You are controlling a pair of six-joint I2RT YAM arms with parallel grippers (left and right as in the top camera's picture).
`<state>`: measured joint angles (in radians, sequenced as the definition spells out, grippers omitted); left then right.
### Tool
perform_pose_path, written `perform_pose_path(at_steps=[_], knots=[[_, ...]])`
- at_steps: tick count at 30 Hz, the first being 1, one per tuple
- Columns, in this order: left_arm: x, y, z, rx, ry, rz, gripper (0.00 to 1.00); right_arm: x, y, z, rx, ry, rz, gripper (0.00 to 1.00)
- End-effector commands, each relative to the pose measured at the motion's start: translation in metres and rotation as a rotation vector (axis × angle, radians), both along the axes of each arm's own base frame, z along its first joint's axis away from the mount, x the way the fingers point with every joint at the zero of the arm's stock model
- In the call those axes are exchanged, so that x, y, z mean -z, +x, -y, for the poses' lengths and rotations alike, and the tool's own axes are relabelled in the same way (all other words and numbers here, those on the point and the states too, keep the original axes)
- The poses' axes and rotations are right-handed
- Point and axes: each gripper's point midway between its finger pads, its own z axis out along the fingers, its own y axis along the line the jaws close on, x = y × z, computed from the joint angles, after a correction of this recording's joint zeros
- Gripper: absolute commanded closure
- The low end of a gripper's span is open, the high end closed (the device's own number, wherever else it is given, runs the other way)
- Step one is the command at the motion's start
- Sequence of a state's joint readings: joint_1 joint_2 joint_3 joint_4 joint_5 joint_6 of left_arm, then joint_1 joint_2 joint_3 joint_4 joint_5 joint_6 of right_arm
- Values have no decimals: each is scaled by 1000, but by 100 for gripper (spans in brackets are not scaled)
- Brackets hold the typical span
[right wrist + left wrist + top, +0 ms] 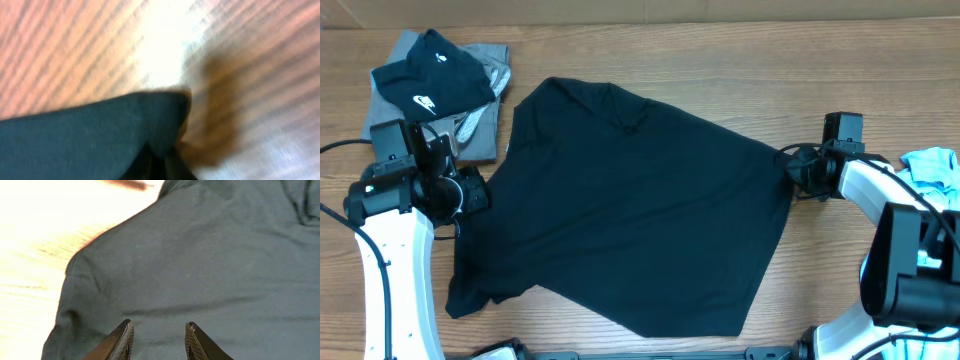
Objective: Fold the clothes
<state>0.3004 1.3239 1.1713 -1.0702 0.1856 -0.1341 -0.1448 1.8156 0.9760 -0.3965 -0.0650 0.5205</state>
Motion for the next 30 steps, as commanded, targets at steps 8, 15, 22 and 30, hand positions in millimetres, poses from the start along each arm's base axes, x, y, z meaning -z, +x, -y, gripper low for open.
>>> perform_pose_path(at_steps=[8,15,22,30], knots=[[-16,11,28,135,-32,68,64,-124,105,80,25,-156,333,96],[-18,17,36,172,-18,91,61,-178,110,93,17,-177,334,4],[-14,14,38,225,-3,76,59,-157,52,74,7,-94,70,5],[45,-16,71,313,-103,-103,60,-143,-4,20,-68,158,-147,12]])
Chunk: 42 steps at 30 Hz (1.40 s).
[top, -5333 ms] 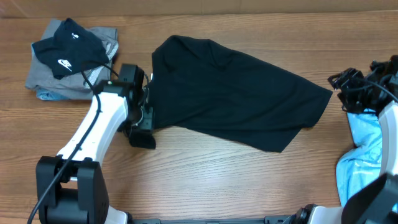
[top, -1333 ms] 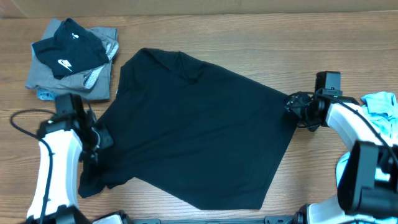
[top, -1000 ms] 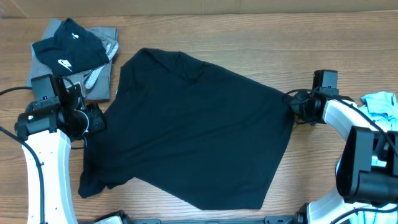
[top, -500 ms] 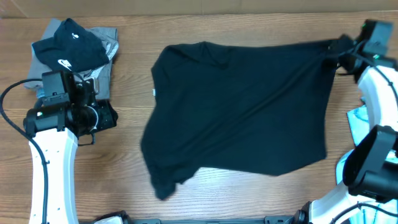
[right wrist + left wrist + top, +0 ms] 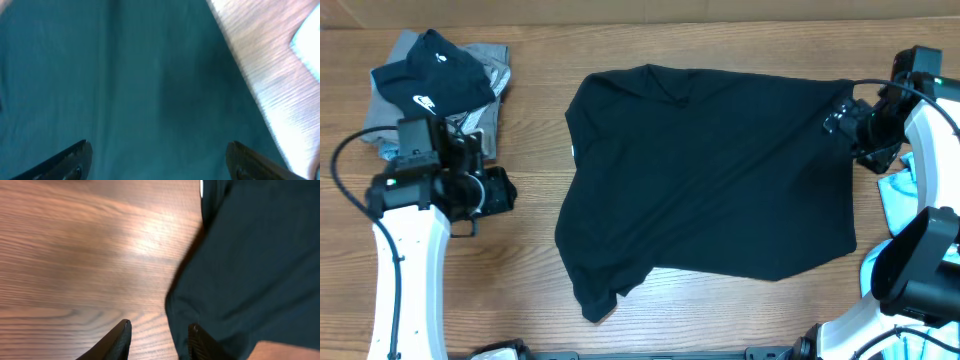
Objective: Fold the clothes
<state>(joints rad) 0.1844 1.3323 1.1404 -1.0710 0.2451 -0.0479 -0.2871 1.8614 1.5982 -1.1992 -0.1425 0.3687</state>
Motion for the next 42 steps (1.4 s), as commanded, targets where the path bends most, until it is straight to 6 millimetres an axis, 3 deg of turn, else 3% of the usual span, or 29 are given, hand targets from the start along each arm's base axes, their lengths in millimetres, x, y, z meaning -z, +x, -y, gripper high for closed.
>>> perform_pose_path(at_steps=[1,7,11,14,20,26,32,34,38,42], knots=[[40,-17,33,121,-76,-101,60,-23,-1,-25,-40,95,42,12],[94,-51,91,322,-159,-242,57,-44,-21,-55,-125,114,29,12],[108,-71,122,436,-180,-324,55,-75,-33,-70,-161,93,95,11],[117,-81,133,475,-148,-376,52,-96,-44,-74,-151,82,137,9],[129,-117,142,427,-142,-556,52,-101,-71,-71,-134,60,77,7],[133,-145,132,330,-120,-685,48,-100,-73,-70,-132,53,66,5],[154,-158,124,207,-94,-716,46,-100,-72,-70,-132,51,69,4],[159,-158,124,200,-99,-703,52,-100,-73,-69,-131,46,67,4],[157,-152,125,197,-104,-687,93,-98,-73,-64,-124,20,57,1],[148,-133,120,164,-114,-657,96,-84,-78,-60,-86,9,13,0]])
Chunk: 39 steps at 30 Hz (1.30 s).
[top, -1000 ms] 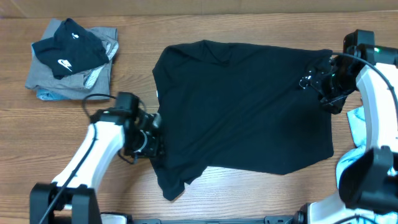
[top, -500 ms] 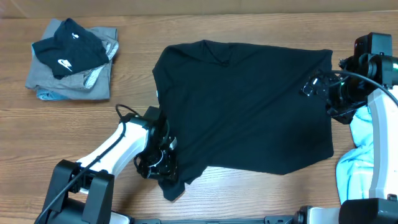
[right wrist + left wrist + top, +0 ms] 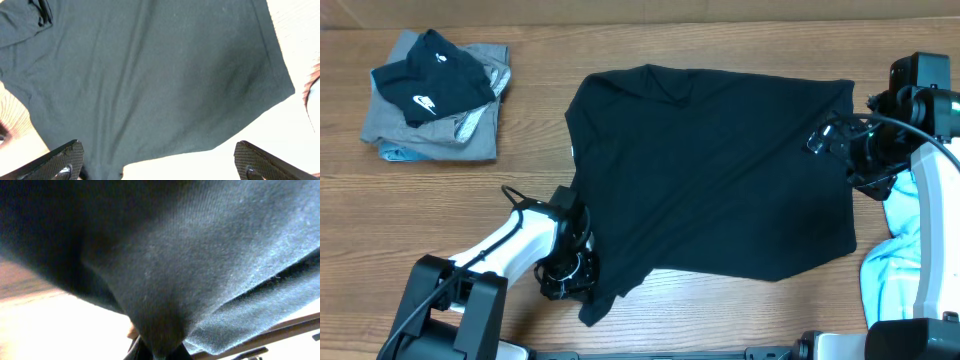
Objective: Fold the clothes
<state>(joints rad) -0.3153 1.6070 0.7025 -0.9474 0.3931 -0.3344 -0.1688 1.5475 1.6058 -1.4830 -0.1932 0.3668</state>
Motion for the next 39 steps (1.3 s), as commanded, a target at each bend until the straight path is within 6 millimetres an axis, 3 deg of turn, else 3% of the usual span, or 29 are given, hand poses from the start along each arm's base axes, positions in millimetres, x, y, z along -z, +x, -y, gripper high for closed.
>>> perform_pose_path(at_steps=[1,4,6,13,17,21,25,27,30,33,38,39], knots=[[-9,23,-9,-53,17,31,96,15,-6,9,61,-36,-49,0],[-20,47,-29,-88,61,76,96,41,-14,14,111,-36,-111,0],[-33,72,-46,-123,69,137,96,72,-28,14,174,-18,-188,0],[-57,117,-74,-227,62,255,96,144,-72,11,243,18,-340,5],[-61,126,-92,-246,95,287,96,173,-95,18,333,36,-395,24],[-60,126,-100,-251,122,288,96,201,-114,9,395,90,-427,57],[-60,125,-100,-249,122,287,96,207,-115,-5,375,169,-414,76],[-60,124,-100,-247,122,282,96,200,-116,-12,331,208,-418,89],[-60,122,-100,-233,120,279,96,184,-115,-18,283,244,-420,96],[-60,122,-100,-234,119,279,96,164,-100,-25,228,302,-359,96],[-60,124,-100,-235,117,286,96,140,-37,-35,180,445,-95,93],[-60,124,-99,-235,116,286,96,141,-26,-31,198,433,-56,66]])
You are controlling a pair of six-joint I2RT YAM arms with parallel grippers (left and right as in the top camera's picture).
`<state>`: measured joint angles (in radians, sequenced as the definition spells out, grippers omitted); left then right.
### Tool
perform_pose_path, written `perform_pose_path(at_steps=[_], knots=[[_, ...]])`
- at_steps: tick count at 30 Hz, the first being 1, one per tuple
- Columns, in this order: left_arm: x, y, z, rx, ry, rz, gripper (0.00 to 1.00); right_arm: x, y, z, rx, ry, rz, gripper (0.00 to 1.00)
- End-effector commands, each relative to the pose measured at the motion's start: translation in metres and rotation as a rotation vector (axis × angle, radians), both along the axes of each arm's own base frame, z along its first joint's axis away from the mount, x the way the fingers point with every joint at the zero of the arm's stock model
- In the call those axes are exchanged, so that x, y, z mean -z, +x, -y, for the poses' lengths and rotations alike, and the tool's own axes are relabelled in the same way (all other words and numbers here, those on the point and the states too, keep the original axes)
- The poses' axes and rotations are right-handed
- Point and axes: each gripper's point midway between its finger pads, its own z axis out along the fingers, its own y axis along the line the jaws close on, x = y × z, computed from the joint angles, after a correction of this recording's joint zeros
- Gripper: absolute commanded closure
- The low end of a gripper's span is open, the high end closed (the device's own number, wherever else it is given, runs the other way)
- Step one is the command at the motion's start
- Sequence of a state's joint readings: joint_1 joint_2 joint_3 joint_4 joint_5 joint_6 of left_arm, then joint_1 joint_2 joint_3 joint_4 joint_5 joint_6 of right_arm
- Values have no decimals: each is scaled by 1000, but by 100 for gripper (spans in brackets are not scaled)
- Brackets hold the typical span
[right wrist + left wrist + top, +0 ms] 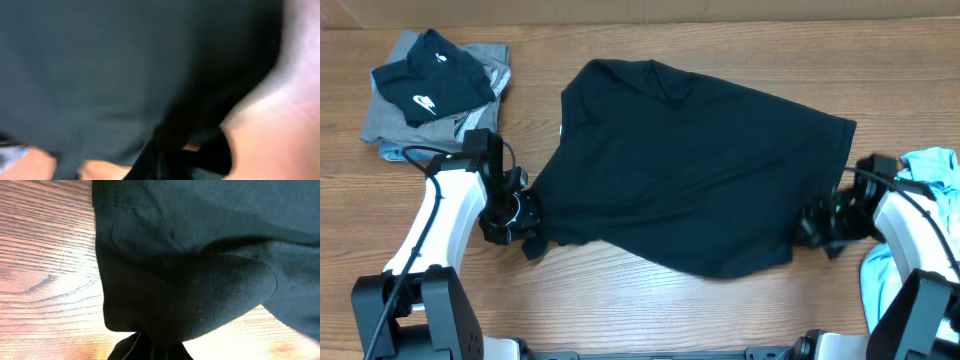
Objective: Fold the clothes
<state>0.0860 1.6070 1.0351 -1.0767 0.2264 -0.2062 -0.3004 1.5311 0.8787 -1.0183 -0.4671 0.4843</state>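
Observation:
A black T-shirt [690, 170] lies spread over the middle of the wooden table [650, 320], its collar toward the far side. My left gripper [523, 228] is shut on the shirt's near left corner, which bunches into a dark fold [190, 295] right at the jaws [150, 350]. My right gripper [817, 228] is shut on the near right corner. The right wrist view is blurred; dark cloth [100, 60] fills it and gathers at the jaws [167, 160].
A stack of folded clothes [435, 85], grey with a black piece on top, sits at the far left. A light blue garment [932, 168] lies at the right edge by the right arm. Bare wood shows along the near edge.
My left gripper, still shut on the near left corner, has moved left and farther away, dragging that corner outward. The right gripper was open above the shirt's right edge; now it is shut on the near right corner.
First the shirt lay slanted at left centre, my right gripper shut on its right tip and the left open above it. Then it lay farther right with both grippers open. The left then gripped the near left corner, and now both hold near corners.

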Motion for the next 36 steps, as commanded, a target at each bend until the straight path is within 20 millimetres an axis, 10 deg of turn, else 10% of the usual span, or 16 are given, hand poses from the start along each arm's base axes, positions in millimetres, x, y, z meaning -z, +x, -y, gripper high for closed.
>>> perform_pose_path(at_steps=[1,5,15,27,32,36], knots=[[-4,7,-3,14,6,28,96,-23,47,-2,25,51,210,44],[-4,8,-3,14,6,29,96,-25,74,13,-12,-42,344,21],[-4,7,-3,15,6,27,95,9,-32,22,-77,-178,-122,54],[-5,9,-1,22,-4,35,94,64,-53,-1,-57,-114,-75,43],[-5,8,0,25,-9,33,96,59,-56,-11,-57,-55,-79,94],[-6,5,0,35,-13,21,96,33,-57,-11,-83,-46,-101,96]])
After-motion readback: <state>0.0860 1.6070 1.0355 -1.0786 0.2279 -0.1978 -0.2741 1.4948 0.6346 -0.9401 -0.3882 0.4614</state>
